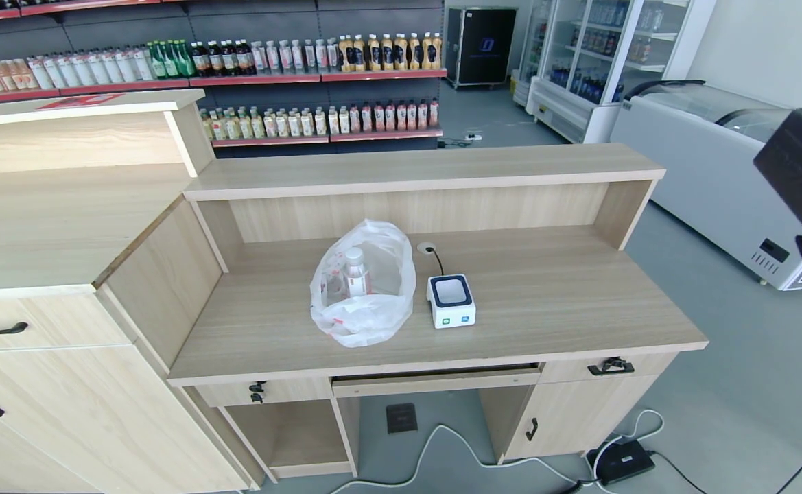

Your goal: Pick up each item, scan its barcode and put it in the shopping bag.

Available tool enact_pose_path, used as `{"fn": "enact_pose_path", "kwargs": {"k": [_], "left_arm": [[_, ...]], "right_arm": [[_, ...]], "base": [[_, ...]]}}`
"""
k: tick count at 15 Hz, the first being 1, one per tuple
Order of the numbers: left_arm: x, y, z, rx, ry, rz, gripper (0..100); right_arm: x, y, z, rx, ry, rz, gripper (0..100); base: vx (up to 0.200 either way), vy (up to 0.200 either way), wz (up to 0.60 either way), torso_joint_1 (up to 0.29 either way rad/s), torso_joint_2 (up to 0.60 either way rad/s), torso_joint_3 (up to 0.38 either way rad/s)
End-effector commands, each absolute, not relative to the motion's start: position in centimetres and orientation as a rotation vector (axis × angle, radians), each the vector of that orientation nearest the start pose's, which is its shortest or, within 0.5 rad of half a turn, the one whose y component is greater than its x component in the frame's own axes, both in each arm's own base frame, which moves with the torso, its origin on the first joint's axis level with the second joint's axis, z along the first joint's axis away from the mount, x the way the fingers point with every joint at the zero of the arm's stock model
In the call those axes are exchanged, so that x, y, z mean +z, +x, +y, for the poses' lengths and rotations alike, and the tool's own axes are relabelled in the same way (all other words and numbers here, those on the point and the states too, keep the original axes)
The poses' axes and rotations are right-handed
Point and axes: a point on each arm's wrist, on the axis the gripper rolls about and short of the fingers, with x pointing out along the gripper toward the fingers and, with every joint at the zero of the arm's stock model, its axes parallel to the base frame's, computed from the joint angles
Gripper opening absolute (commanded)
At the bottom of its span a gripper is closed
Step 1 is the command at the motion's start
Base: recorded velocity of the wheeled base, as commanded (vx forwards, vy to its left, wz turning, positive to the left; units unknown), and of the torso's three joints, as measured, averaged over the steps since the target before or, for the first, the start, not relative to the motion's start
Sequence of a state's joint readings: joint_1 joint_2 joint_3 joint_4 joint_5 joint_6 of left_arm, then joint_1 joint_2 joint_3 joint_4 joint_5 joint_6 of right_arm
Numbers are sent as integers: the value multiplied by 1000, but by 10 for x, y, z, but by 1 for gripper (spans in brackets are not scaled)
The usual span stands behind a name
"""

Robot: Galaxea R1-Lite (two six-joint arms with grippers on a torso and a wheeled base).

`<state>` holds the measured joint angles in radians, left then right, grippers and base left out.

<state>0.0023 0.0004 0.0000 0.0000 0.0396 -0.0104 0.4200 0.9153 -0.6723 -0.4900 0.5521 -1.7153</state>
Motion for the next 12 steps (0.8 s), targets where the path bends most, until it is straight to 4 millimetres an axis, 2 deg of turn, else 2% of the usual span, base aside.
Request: {"fn": "enact_pose_path", "kwargs": {"k": [1,2,3,5,6,8,10,12], "left_arm": [[75,-23,1,43,-11,0,100],[75,-23,1,43,-11,0,100],[75,-23,1,41,-11,0,100],[75,-23,1,41,-11,0,100],[75,-23,1,43,-11,0,100],[75,-23,1,41,-11,0,100],[75,-23,1,43,-11,0,100],[75,-23,1,43,-11,0,100]], "right_arm": [[297,93,35,236,-1316,-656,0],[297,93,35,236,-1316,-656,0],[299,109,28,-81,-895,-295,0],[300,145,18,-305,-560,-40,0],[290,163,9,-343,-430,81,0],[283,182,-13,-437,-367,247,0],[283,196,-35,-490,-277,302,0],[286,190,-59,-450,-247,299,0]], "base": [[0,0,0,0,0,0],[0,0,0,0,0,0],[0,0,0,0,0,0],[0,0,0,0,0,0],[0,0,0,0,0,0],[0,0,0,0,0,0],[0,0,0,0,0,0],[0,0,0,0,0,0]]}}
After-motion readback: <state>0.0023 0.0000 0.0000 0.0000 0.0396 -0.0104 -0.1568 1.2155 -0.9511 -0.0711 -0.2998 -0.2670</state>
